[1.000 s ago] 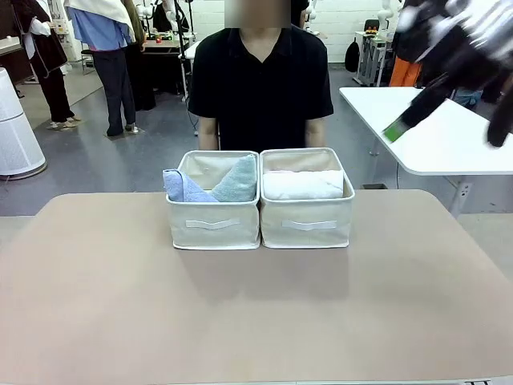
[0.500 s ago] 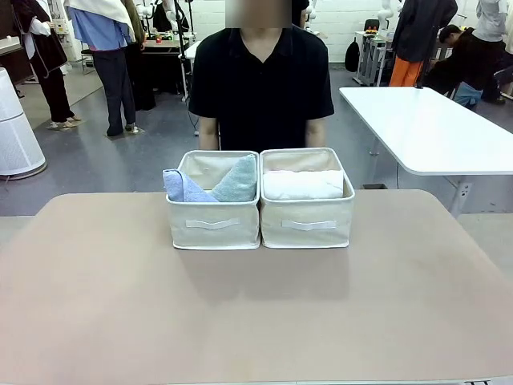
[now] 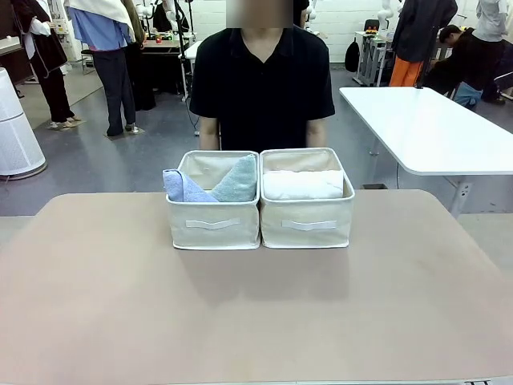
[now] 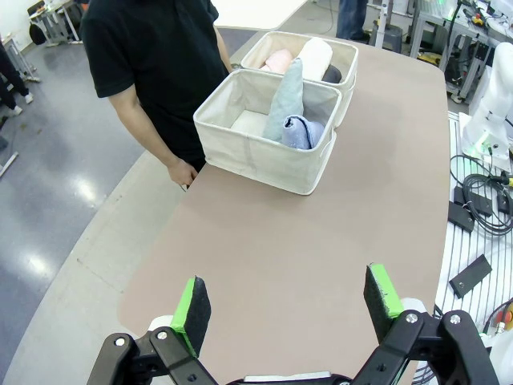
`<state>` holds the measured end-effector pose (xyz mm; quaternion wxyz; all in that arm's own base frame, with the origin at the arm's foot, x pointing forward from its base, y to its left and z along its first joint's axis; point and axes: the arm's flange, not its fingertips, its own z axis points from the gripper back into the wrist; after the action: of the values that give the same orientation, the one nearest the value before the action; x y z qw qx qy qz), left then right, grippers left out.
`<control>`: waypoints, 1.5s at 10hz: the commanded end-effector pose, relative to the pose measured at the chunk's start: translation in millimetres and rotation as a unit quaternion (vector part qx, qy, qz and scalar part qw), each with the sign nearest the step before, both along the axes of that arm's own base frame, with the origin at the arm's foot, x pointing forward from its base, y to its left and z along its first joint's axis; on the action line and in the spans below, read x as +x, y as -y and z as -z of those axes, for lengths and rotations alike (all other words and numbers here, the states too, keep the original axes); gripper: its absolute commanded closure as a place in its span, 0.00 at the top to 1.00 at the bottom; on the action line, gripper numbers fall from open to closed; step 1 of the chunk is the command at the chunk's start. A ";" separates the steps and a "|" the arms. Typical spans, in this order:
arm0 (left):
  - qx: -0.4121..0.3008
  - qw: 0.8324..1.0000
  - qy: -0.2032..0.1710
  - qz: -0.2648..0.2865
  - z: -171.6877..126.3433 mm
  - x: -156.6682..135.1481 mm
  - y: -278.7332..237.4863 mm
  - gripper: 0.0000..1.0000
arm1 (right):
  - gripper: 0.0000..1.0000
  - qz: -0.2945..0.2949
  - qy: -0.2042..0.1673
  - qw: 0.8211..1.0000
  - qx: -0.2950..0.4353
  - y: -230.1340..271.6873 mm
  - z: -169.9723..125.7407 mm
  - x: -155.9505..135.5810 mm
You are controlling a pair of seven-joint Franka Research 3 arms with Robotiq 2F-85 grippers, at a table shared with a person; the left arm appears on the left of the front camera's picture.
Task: Sort the towels based on their folding style.
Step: Pick up another triangle-folded towel from the table and place it in the left Fabric basket.
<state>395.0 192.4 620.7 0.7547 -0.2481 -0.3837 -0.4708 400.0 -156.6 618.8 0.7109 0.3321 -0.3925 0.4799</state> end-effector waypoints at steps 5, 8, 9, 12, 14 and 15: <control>-0.001 1.000 0.008 -0.005 1.9 -1.0 3.0 1.00 | 1.00 -0.018 0.017 1.000 -0.004 6.3 -0.5 -9.7; -0.001 1.000 0.008 -0.005 1.9 -1.0 3.0 1.00 | 1.00 -0.018 0.017 1.000 -0.004 6.3 -0.5 -9.7; -0.001 1.000 0.008 -0.005 1.9 -1.0 3.0 1.00 | 1.00 -0.018 0.017 1.000 -0.004 6.3 -0.5 -9.7; -0.001 1.000 0.008 -0.005 1.9 -1.0 3.0 1.00 | 1.00 -0.018 0.017 1.000 -0.004 6.3 -0.5 -9.7; -0.001 1.000 0.008 -0.005 1.9 -1.0 3.0 1.00 | 1.00 -0.018 0.017 1.000 -0.004 6.3 -0.5 -9.7; -0.001 1.000 0.008 -0.005 1.9 -1.0 3.0 1.00 | 1.00 -0.018 0.017 1.000 -0.004 6.3 -0.5 -9.7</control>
<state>395.0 192.3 620.8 0.7547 -0.2481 -0.3837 -0.4708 387.4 -164.1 617.3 0.6970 0.3270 -0.3893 0.5057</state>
